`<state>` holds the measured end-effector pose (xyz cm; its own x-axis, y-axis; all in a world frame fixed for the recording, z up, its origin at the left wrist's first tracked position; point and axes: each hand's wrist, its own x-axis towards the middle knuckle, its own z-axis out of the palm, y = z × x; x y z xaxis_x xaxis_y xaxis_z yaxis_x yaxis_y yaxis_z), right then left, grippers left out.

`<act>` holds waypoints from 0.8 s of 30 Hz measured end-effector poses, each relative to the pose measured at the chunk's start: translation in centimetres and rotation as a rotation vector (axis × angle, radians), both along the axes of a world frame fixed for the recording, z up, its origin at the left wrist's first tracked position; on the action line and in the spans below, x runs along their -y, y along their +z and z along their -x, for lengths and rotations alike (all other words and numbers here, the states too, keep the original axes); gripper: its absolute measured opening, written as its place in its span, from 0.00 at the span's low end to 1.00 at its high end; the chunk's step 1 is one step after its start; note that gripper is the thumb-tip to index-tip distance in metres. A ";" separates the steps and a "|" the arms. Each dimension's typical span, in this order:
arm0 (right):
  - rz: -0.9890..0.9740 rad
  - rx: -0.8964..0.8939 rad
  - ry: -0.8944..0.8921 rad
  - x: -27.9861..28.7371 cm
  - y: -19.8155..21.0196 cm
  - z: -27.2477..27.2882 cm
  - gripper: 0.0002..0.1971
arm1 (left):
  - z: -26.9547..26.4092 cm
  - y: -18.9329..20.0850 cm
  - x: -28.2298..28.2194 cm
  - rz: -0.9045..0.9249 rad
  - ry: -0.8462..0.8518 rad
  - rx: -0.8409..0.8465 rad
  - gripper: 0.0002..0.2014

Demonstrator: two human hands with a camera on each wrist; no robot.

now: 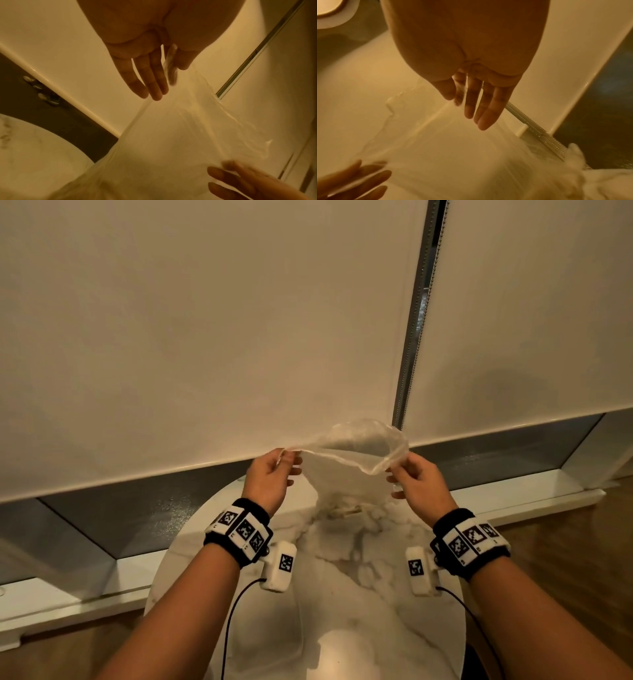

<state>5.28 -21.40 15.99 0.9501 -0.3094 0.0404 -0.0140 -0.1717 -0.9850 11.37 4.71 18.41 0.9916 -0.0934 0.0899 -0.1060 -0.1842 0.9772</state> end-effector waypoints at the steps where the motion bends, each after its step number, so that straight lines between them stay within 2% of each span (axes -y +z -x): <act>1: -0.010 -0.007 -0.008 0.1 -0.6 0.6 0.06 | 0.5 -0.4 0.0 -0.004 -0.003 -0.010 0.12; 6: 0.032 -0.212 -0.057 0.8 -6.1 4.5 0.06 | 4.2 -4.6 0.3 -0.089 0.002 -0.161 0.13; 9: -0.010 -0.292 -0.088 0.3 -8.9 7.2 0.05 | 7.1 -7.7 0.5 -0.181 -0.026 -0.250 0.11; 10: -0.018 -0.290 -0.120 0.0 -9.5 8.1 0.05 | 8.0 -8.4 0.5 -0.223 -0.033 -0.270 0.09; 13: 0.029 -0.225 -0.226 -1.3 -9.3 10.3 0.20 | 9.9 -9.4 0.7 -0.317 0.025 -0.281 0.11; 16: 0.214 -0.004 -0.265 -2.5 -8.6 11.8 0.22 | 10.8 -9.6 1.2 -0.401 0.071 -0.246 0.10; 18: 0.432 0.225 -0.164 -3.2 -8.5 11.9 0.18 | 11.1 -9.6 1.5 -0.439 0.082 -0.229 0.08; 20: 0.648 0.353 0.026 -4.0 -9.0 11.6 0.14 | 11.4 -9.4 1.7 -0.461 0.081 -0.204 0.08; 22: 0.798 0.308 0.155 -4.6 -10.0 10.8 0.18 | 11.7 -9.1 1.9 -0.470 0.070 -0.178 0.08; 24: 0.886 0.138 0.245 -4.9 -11.6 10.1 0.28 | 11.8 -9.2 2.0 -0.461 0.076 -0.144 0.07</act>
<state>-4.82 -16.49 4.37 0.9540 0.0976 0.2836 0.2300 -0.8448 -0.4830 -0.48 2.69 9.17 0.9964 -0.0179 -0.0828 0.0553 -0.6030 0.7959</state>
